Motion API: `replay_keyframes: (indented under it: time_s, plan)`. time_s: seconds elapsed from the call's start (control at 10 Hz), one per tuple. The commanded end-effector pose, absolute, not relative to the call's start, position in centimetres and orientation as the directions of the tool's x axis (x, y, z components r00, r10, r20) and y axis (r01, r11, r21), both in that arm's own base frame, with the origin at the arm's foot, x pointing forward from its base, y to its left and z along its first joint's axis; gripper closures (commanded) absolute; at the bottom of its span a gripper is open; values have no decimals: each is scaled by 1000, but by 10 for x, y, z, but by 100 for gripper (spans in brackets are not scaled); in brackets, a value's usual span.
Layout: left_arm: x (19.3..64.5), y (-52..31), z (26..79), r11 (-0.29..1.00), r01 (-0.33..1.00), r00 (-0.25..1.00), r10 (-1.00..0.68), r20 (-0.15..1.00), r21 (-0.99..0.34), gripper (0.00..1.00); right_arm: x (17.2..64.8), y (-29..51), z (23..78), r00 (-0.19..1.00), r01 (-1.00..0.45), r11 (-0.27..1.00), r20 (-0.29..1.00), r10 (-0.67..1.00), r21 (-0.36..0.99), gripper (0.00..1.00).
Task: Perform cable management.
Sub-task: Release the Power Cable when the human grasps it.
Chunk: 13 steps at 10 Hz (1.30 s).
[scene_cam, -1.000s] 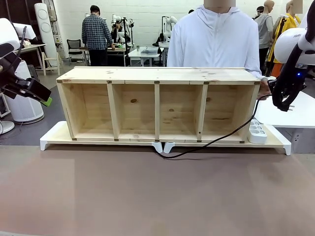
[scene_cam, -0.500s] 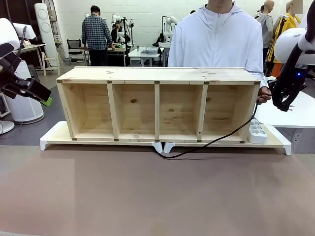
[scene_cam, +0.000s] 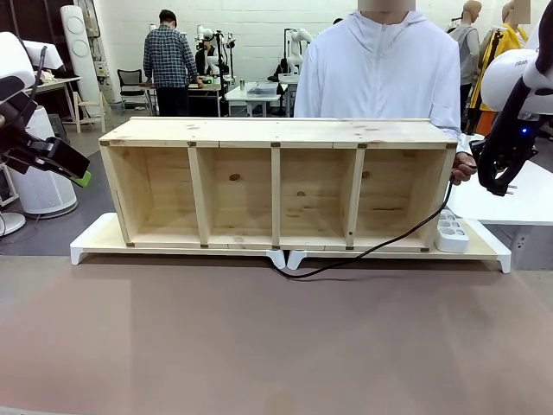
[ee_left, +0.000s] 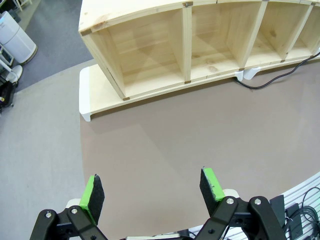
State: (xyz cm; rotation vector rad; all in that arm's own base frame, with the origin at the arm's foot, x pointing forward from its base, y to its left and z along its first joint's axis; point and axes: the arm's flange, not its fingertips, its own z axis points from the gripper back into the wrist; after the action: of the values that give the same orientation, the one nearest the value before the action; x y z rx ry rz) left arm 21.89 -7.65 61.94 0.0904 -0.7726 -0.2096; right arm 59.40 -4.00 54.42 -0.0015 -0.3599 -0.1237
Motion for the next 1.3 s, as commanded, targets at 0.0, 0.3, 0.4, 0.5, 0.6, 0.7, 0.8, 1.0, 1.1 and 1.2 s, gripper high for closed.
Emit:
replay_keyframes:
  time_s: [0.0,0.3,0.4,0.5,0.6,0.7,0.8,1.0,1.1,1.2]
  plan:
    - [220,-77,620,975,154,689,-221,690,158,0,593,-39,543,934,124,992,338,-117,2,67]
    - [220,-77,620,975,154,689,-221,690,158,0,593,-39,543,937,123,992,329,-115,-4,30]
    - [220,-77,620,975,154,689,-221,690,158,0,593,-39,543,938,120,993,327,-112,-5,45]
    - [220,-77,620,975,154,689,-221,690,158,0,594,-39,543,937,123,992,329,-115,-4,10]
    - [220,-77,620,975,154,689,-221,690,158,0,594,-39,543,937,122,993,330,-116,1,25]
    - [220,-77,620,975,154,689,-221,690,158,0,594,-38,542,918,94,995,389,-76,-27,0]
    - [220,-77,620,975,154,689,-221,690,158,0,593,-40,542,935,119,993,334,-117,15,0]
    - [220,-77,620,975,154,689,-221,690,158,0,593,-40,542,935,119,993,334,-117,15,0]
    - [220,-77,620,975,154,689,-221,690,158,0,593,-40,542,935,119,993,334,-117,15,0]
    - [220,-77,620,975,154,689,-221,690,158,0,593,-40,542,935,119,993,334,-117,15,0]
